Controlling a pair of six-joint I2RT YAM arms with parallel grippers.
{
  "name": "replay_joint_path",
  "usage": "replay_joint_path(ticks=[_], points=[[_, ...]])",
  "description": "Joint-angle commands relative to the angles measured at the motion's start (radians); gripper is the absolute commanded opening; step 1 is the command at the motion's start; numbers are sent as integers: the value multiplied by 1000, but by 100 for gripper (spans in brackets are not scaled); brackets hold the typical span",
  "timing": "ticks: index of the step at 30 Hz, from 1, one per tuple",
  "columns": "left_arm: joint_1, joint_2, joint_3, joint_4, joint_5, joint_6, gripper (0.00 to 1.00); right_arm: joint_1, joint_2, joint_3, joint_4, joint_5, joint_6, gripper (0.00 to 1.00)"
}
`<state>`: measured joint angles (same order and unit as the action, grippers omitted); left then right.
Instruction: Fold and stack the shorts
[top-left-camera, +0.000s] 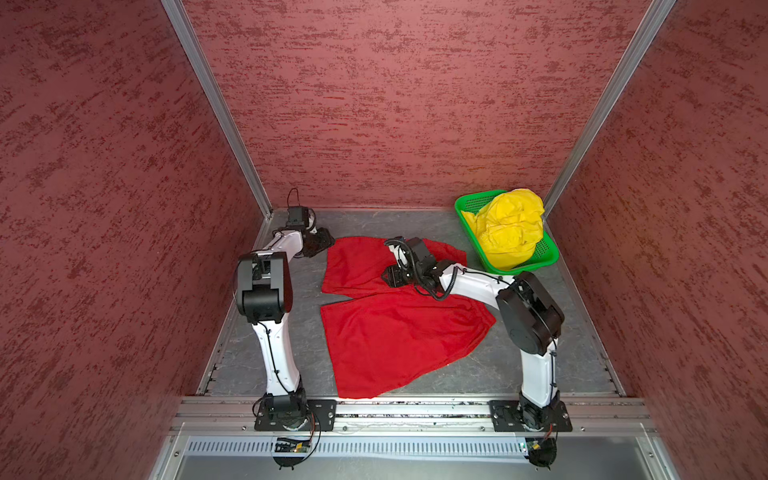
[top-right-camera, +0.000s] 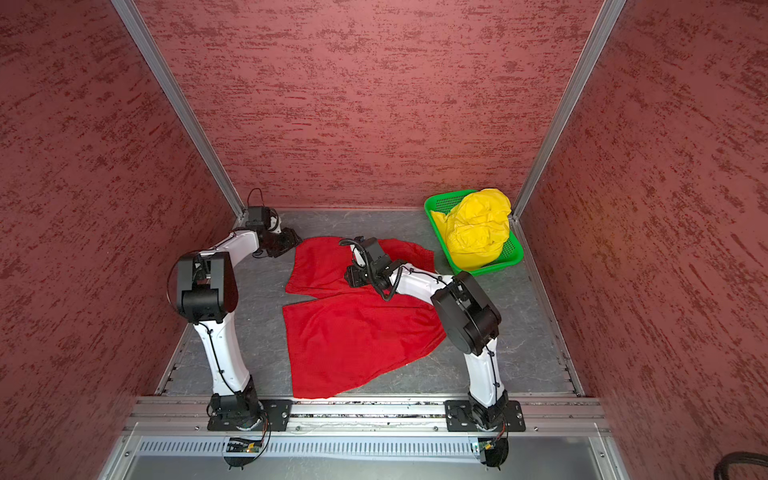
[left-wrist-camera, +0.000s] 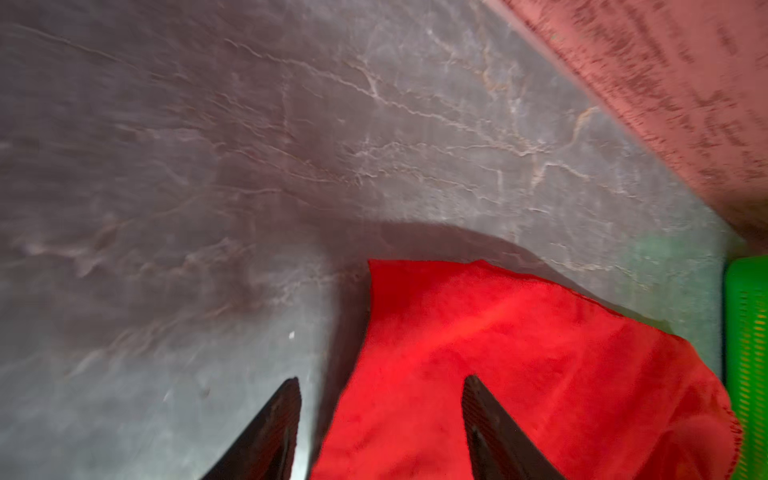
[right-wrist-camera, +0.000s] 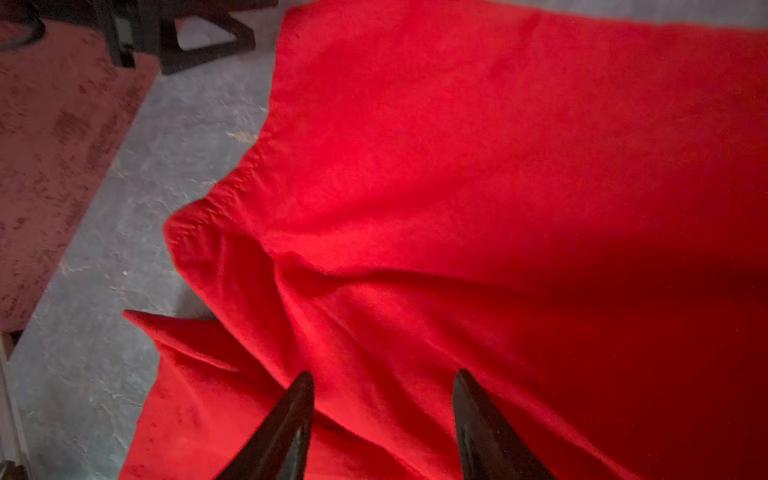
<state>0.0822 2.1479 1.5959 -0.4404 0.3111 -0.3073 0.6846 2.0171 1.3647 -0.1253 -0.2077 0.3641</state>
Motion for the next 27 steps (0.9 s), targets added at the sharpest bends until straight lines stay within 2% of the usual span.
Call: replay_joint_path(ticks=[1, 6, 10, 13, 23, 27], points=[[-10, 46, 69, -26, 30, 31, 62, 0, 4, -16, 12, -22, 14, 56], [-16, 120, 165, -64, 58, 10, 61, -1, 13, -58, 22, -30, 26, 56], [-32, 144, 204, -82, 57, 10, 56, -1, 21, -83, 28, -31, 42, 56], [-38, 151, 212, -82, 53, 5, 46, 0, 20, -93, 31, -24, 52, 56], [-47, 103, 201, -70, 29, 11, 0, -2, -8, -117, 51, 5, 59, 56], [-46, 39, 185, -22, 29, 2, 0, -2, -61, -184, 93, 30, 71, 56]])
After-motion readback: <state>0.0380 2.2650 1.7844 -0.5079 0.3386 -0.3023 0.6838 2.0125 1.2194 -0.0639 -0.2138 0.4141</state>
